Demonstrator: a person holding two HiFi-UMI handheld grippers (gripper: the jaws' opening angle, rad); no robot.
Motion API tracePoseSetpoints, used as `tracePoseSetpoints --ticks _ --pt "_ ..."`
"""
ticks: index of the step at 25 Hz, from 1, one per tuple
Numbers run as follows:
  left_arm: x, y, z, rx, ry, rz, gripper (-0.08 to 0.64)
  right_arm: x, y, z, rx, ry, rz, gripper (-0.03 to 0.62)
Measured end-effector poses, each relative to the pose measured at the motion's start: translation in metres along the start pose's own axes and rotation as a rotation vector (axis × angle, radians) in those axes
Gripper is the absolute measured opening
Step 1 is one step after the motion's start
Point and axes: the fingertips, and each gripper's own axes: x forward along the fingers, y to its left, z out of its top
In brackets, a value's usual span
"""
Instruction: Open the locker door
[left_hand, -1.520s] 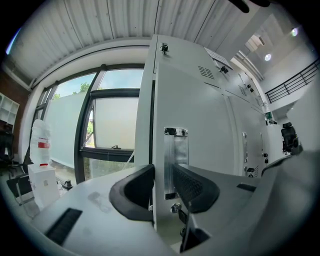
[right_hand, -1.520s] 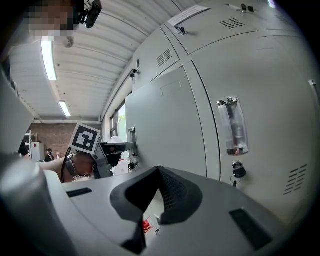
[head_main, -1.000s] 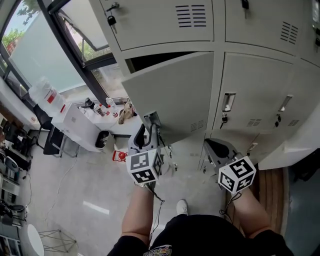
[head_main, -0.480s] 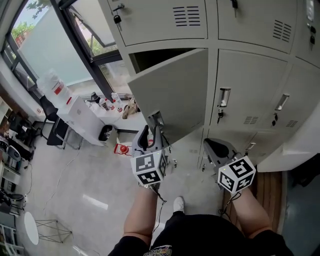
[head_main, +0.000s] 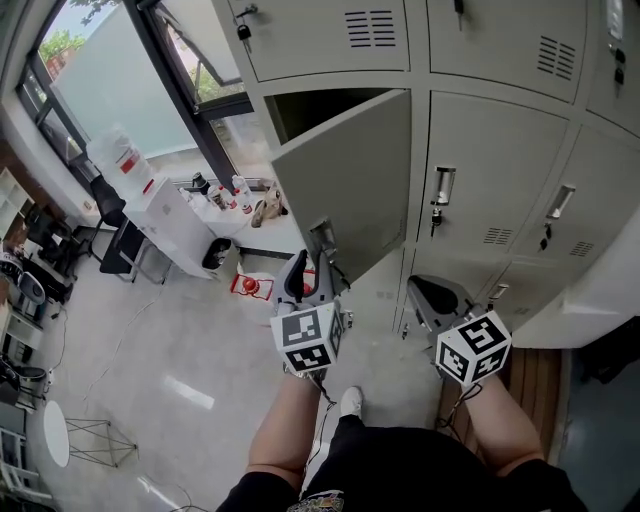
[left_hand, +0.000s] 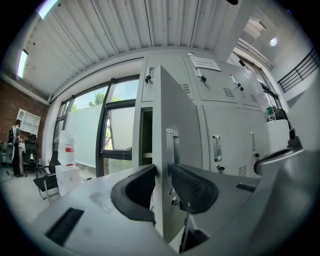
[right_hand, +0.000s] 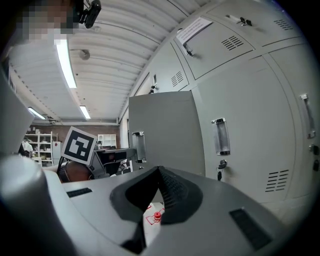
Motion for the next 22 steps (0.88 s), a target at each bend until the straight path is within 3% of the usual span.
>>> tracePoseSetpoints --ticks 6,22 --pt "-0.016 -0.017 0.000 0.001 -0.003 -0.013 0.098 -0.013 0.005 0.000 -0.006 -0.003 0.027 0.054" --pt "-0.046 -0.061 -0.001 0.016 0.003 -0.133 0.075 -0.038 0.017 0.005 -0.018 -0.025 0.052 0.054"
